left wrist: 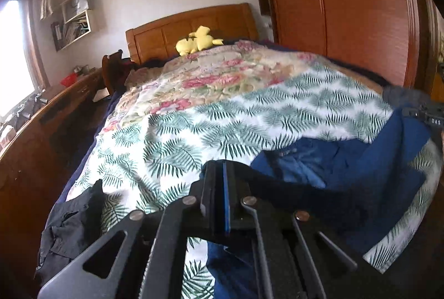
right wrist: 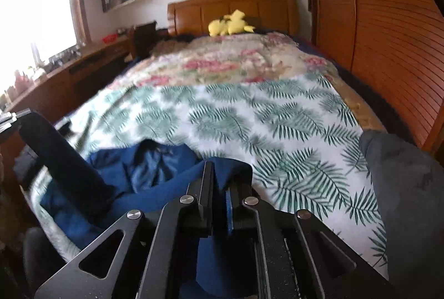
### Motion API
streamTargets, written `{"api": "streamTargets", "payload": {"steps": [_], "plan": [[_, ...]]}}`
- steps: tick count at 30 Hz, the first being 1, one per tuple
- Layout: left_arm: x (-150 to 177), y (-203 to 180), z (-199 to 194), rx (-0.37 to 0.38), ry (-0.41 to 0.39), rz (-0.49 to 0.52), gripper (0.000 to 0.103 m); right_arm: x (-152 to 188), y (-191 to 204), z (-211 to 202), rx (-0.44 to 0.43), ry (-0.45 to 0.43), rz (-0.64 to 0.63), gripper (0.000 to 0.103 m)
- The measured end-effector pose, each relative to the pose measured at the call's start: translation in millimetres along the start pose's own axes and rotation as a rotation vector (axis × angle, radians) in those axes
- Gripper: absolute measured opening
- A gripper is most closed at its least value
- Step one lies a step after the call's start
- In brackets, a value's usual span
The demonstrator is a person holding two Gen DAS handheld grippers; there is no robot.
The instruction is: Fold large clothes
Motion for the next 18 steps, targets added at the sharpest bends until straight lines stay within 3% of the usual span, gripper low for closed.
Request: {"api": "streamTargets", "payload": {"steps": [3,7,10,14,18], "plan": [[10.2,-2.1,-2.5,0.015,0.012,-0.006,0.002,15.6,0.5,7.1,0.041,0.036,-0.028,0.012],[24.6,-2.9,-14.1,0.071,0.034,-0.027,0.004,22.4,-5.3,1.7,0.13,0.022,-0.053,0.043],[33.4,0.1,-28.9,0.086,0.022,-0.043,0.006,21.7,-3.4,-9.0,0.139,-0.004,-0.062,0.054],[51.7,2.3,-48.2,0.117,0.01,-0.073,0.006,22.4,14.3,-17.4,0.116,-0.011,-0.094,0.058],[72.3,1.2,-56.7,0.148,0.015,-0.096,0.007,34.0,60.3,-6.7,0.041,0.018,-0.172,0.06]]}}
Point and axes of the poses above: each gripper's, at about its wrist camera, not at the fingertips, and z roughly the way its jaws point, y to its left, x to its underside, the point moved 10 cm from there along z, roughly the way its jaws point, and after that the axes turned 8 degrees about -z, right-handed, at the moved point
